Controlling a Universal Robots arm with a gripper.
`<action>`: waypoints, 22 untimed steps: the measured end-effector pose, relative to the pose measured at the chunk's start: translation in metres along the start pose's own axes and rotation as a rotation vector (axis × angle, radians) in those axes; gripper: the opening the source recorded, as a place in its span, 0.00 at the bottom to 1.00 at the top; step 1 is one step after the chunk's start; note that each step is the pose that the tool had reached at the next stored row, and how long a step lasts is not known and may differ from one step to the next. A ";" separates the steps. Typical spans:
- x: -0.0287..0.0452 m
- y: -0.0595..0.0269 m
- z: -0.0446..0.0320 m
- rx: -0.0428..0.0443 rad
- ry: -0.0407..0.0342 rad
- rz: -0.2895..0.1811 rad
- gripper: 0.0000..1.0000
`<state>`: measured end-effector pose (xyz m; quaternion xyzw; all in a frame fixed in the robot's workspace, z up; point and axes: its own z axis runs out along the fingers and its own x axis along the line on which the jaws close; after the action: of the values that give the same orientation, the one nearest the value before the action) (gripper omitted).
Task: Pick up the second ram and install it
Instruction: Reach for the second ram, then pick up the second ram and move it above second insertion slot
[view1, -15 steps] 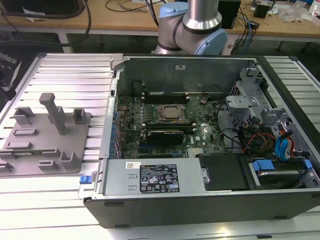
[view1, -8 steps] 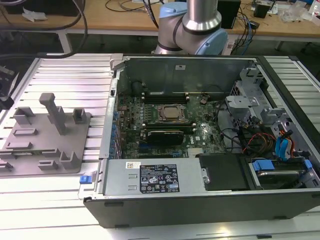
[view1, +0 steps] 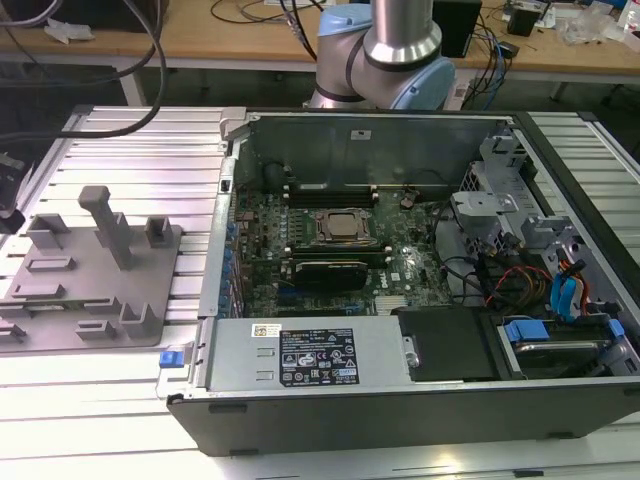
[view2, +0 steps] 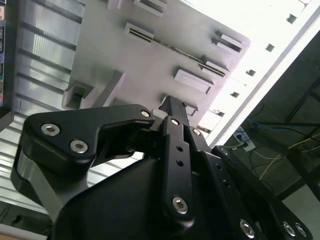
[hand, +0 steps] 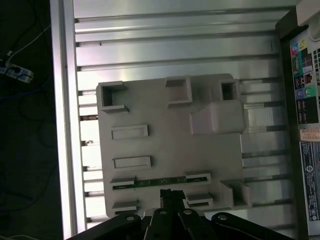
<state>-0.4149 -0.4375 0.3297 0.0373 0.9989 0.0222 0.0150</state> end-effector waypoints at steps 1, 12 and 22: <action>0.0012 -0.0006 0.0019 0.0000 0.0001 0.000 0.08; 0.0025 -0.0011 0.0042 -0.0003 0.0002 0.000 0.08; 0.0025 -0.0009 0.0046 -0.0036 0.0062 -0.132 0.08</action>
<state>-0.4174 -0.4380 0.3249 -0.0290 0.9992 0.0231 0.0134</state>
